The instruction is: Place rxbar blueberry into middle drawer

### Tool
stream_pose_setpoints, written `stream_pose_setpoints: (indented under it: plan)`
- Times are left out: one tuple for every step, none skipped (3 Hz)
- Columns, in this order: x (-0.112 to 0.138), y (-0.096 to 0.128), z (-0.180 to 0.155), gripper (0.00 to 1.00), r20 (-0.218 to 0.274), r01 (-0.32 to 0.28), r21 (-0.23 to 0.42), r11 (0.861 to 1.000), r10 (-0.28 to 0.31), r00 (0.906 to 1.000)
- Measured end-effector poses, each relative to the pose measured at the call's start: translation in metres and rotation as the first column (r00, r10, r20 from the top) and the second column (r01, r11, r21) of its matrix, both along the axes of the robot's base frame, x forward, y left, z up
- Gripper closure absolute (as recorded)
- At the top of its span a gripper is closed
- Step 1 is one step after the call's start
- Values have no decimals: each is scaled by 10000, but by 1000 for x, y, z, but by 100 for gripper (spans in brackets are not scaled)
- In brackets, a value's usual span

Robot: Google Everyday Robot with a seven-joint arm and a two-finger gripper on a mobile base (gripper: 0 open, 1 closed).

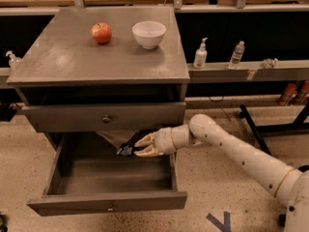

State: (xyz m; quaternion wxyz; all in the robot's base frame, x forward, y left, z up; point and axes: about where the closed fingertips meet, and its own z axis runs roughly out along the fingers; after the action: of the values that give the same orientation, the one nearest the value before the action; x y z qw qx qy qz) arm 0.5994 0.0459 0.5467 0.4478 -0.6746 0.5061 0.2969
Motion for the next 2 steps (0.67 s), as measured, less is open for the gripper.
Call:
stream_pose_setpoints:
  plan:
    - [10, 11, -71, 100, 21, -56, 528, 9986, 55, 10000]
    - [14, 23, -112, 82, 14, -246, 795, 9965, 245, 9997]
